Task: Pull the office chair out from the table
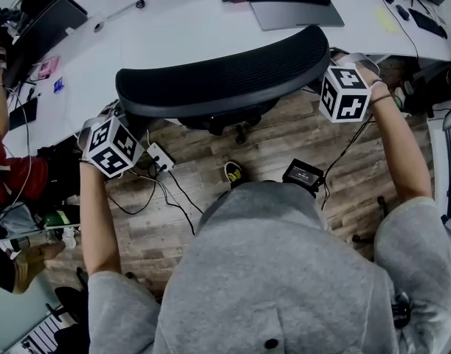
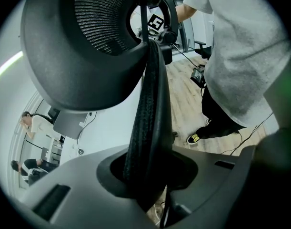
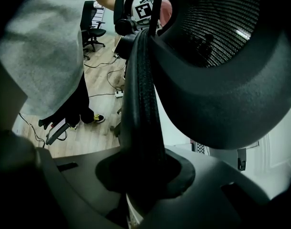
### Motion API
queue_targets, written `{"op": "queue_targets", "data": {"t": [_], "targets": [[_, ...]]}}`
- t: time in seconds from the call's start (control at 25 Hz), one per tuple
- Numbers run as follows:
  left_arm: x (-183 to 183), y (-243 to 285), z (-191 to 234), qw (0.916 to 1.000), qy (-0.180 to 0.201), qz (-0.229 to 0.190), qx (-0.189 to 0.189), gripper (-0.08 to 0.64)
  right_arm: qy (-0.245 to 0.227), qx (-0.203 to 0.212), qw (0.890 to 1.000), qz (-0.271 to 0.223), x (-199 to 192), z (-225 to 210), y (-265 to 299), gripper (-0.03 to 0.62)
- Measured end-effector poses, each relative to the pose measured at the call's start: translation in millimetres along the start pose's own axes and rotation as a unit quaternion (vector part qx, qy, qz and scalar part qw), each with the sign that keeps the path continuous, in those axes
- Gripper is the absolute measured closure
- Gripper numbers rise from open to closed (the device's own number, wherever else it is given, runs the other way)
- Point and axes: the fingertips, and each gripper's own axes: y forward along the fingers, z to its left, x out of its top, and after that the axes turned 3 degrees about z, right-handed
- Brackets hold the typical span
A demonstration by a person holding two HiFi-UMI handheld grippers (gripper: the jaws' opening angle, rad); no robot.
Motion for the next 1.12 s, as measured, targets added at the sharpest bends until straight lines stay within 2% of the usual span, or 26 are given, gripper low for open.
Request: {"op": "queue_targets", "data": {"t": [0.6,0.92,1.12], "targets": [[7.6,-11.6,-36.7,0.9998,-0.017,0.007,0.004,0.453,-0.014,0.004,1.0,-0.004,-1.3,24.3,-10.4,0.499],[10.0,-26.4,-62.4,0.9998,-0.019,0.006,0.01,0.449,-0.011,0.004,1.0,-0.001,3.8,56.0,-28.4,0.499],[22.6,-35.1,-97.0,0.9997,-0.02,0.003,0.011,0.449,-0.01,0.001,1.0,0.006,-4.6,85.9,-44.1,0.499]]}}
